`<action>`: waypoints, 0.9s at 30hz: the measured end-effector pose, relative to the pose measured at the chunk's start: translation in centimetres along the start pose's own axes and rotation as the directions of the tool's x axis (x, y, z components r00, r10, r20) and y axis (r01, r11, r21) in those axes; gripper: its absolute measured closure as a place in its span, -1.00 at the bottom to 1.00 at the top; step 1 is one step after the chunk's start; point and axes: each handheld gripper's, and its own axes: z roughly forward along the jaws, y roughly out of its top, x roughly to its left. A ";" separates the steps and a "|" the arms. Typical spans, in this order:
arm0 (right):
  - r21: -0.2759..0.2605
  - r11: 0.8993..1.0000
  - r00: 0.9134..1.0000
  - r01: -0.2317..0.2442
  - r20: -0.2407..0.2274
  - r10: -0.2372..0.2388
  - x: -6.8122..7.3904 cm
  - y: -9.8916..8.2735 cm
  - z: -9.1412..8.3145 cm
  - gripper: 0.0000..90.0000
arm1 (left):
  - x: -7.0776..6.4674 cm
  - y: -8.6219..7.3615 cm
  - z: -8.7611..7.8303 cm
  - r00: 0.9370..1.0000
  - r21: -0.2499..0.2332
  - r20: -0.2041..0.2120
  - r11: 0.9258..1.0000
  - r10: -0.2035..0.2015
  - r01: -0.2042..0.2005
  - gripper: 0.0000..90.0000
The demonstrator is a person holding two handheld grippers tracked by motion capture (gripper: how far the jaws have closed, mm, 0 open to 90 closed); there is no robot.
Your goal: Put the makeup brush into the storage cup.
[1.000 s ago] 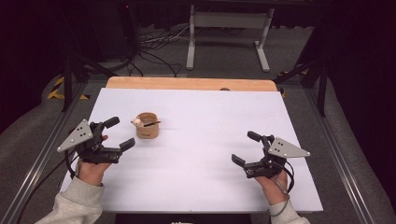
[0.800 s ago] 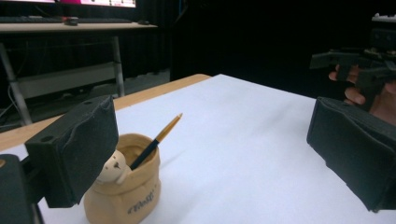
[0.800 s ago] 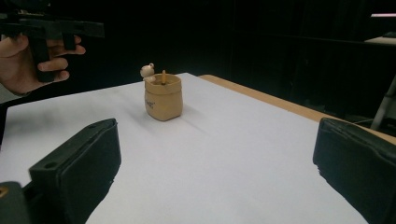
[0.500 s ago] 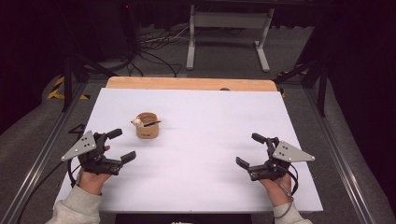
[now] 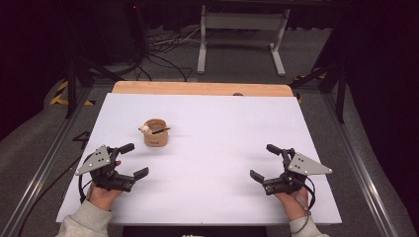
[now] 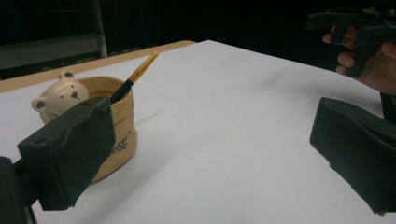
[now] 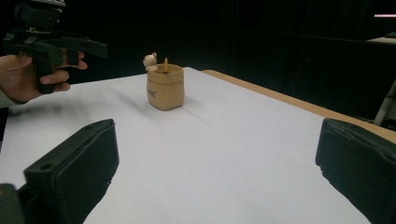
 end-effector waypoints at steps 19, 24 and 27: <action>-0.025 0.999 0.998 -0.040 0.040 0.041 -0.1 -1.7 0.4 -1.00 | 0.3 -1.9 1.0 1.000 0.043 -0.030 0.999 0.007 -0.006 -0.99; -0.012 0.999 0.997 -0.052 0.057 0.053 -0.4 -2.3 1.0 -1.00 | 0.4 -2.1 1.2 1.000 0.053 -0.023 0.999 0.007 -0.006 -0.99; -0.016 0.999 0.997 -0.052 0.063 0.052 -0.4 -2.4 1.0 -1.00 | 0.5 -2.1 1.2 0.999 0.058 -0.033 0.998 -0.002 0.003 -0.98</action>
